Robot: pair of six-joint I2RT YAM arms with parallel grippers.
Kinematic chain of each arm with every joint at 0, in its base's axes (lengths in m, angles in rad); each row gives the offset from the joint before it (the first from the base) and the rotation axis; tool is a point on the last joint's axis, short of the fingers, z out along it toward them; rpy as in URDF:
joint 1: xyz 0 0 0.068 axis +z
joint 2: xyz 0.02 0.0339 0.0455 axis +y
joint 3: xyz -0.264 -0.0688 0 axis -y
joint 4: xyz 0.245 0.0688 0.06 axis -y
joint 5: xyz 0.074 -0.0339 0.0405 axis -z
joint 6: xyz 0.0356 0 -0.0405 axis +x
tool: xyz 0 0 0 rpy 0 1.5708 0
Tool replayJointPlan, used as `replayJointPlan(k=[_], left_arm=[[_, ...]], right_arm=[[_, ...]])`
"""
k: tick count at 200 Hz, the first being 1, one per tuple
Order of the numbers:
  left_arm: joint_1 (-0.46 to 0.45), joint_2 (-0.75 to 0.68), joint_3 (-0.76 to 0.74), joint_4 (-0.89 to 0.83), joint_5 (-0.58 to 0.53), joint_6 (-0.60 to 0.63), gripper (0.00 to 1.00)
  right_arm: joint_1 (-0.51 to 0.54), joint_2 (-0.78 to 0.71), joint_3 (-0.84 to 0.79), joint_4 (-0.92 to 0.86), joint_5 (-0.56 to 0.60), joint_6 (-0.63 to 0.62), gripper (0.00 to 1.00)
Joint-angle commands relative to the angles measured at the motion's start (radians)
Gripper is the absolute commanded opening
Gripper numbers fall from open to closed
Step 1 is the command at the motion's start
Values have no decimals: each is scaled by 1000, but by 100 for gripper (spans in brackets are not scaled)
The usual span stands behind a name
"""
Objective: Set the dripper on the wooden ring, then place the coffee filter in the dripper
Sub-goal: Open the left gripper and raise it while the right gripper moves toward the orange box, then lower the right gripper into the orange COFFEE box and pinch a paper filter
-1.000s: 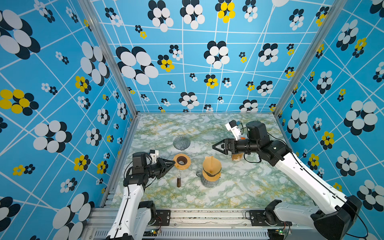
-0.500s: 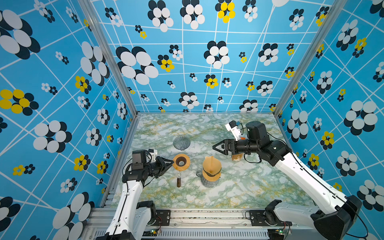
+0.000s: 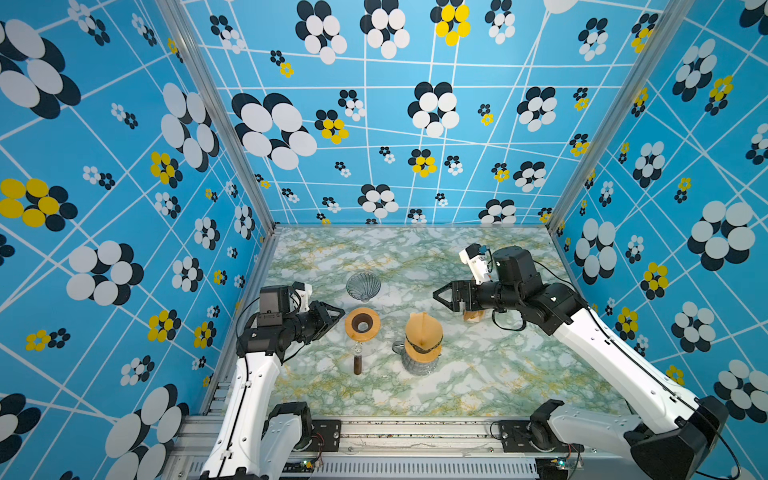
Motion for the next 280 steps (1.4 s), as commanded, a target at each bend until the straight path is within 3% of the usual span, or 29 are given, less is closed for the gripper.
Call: replayJointPlan(k=[1, 30, 72, 97, 117, 128, 162, 192, 245, 280], left_arm=[[-67, 56, 84, -13, -86, 50, 37], [-188, 165, 192, 37, -178, 63, 37], [-340, 312, 353, 98, -250, 134, 42], [-413, 372, 428, 132, -255, 213, 63], [-444, 406, 471, 144, -226, 292, 90], [-451, 419, 488, 151, -195, 332, 100], [-450, 421, 485, 184, -57, 431, 99], [-450, 411, 445, 244, 31, 443, 99], [-428, 362, 315, 403, -17, 344, 99], [-427, 338, 298, 405, -37, 345, 99]], right_arm=[[-28, -27, -24, -45, 116, -3, 97], [-110, -33, -55, -41, 102, -4, 86], [-181, 4, -47, -111, 202, -76, 60], [-217, 31, -54, -120, 245, -103, 50], [-238, 53, -57, -110, 271, -127, 45], [-251, 73, -55, -107, 287, -142, 43], [-285, 133, -56, -86, 285, -178, 38], [-306, 173, -60, -59, 292, -191, 35], [-312, 248, -61, -14, 332, -197, 30], [-313, 287, -62, 10, 354, -200, 26]])
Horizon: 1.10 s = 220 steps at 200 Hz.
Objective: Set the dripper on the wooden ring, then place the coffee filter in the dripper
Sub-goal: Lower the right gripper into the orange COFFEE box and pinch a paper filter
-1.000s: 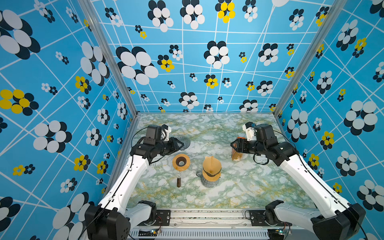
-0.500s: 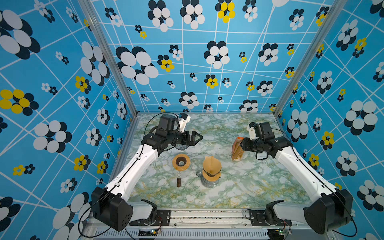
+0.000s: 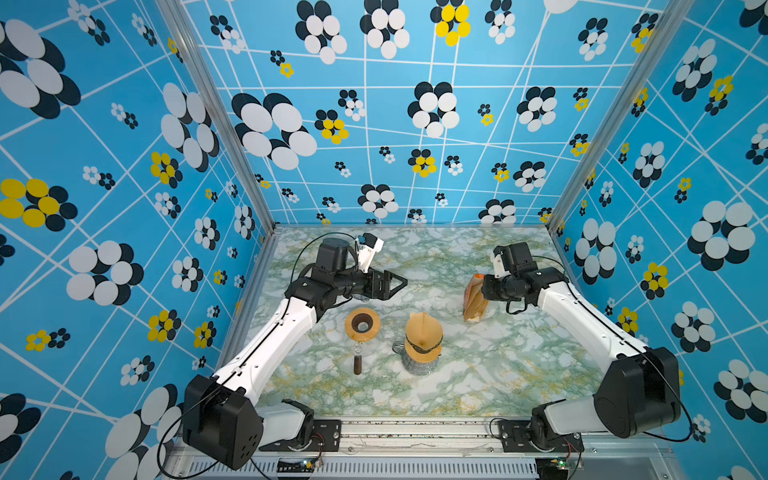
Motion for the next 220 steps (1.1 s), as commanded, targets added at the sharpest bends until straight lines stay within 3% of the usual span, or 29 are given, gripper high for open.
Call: replayJointPlan(k=[1, 139, 164, 220], left_arm=[[7, -37, -8, 53, -12, -11, 99], [7, -33, 1, 28, -63, -27, 99], [6, -34, 1, 24, -116, -57, 99], [-9, -58, -7, 2, -114, 18, 99]], right_arm=[[-7, 24, -13, 29, 36, -15, 26], [-7, 150, 28, 79, 41, -22, 16], [-7, 142, 40, 70, 41, -23, 11], [-5, 73, 66, 18, 46, -28, 6]])
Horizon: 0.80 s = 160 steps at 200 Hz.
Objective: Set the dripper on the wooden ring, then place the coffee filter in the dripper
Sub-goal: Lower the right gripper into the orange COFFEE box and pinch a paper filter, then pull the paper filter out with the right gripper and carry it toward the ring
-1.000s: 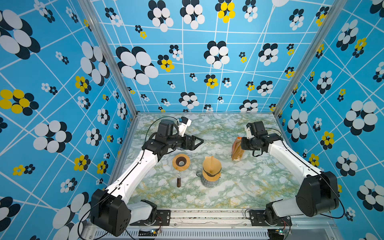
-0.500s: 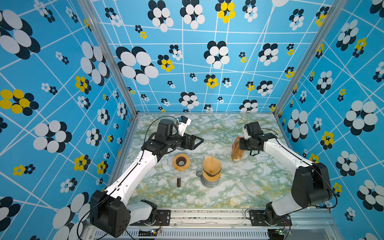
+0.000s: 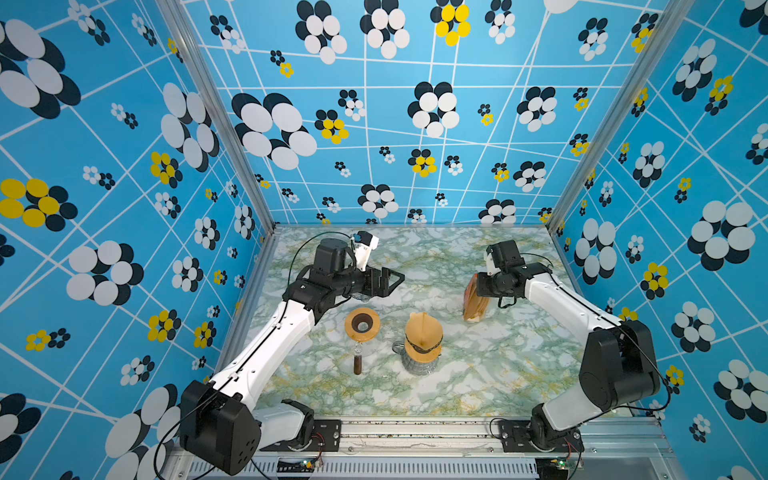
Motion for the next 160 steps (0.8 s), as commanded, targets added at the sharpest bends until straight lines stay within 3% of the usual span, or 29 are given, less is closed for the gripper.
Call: replayJointPlan(k=[1, 91, 160], left_arm=[[-8, -40, -4, -11, -20, 41, 99], [-16, -94, -10, -25, -29, 72, 99], [5, -268, -100, -100, -125, -5, 99]], right_arm=[[-6, -59, 34, -54, 14, -10, 6], [16, -204, 114, -165, -65, -7, 4], [159, -163, 340, -210, -107, -2, 4]])
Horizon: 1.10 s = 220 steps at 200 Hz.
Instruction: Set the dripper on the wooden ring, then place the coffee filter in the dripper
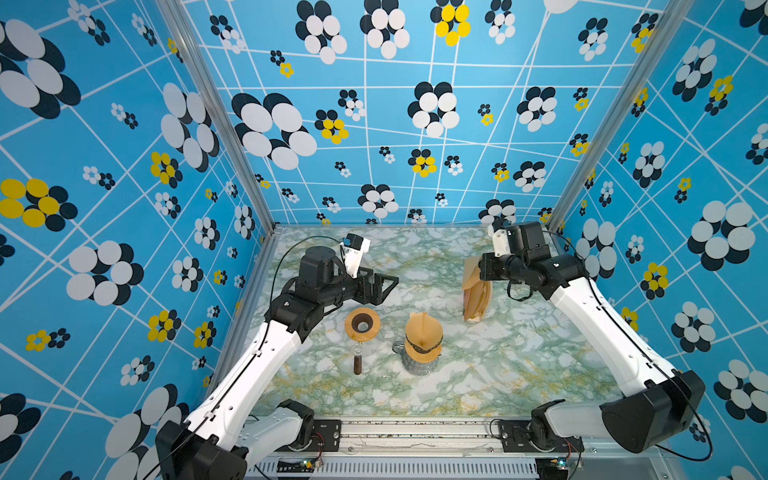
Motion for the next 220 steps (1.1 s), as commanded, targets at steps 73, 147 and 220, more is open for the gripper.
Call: replayJointPlan(k=[73, 147, 220], left_arm=[[259, -305, -71, -344, 24, -66, 99], [371, -359, -112, -393, 132, -104, 99], [369, -118, -70, -376, 32, -138, 98]], right_arm=[[253, 256, 435, -162, -185, 9, 4], [405, 407, 594, -318, -250, -40, 3], [356, 269, 460, -231, 30, 23, 2]])
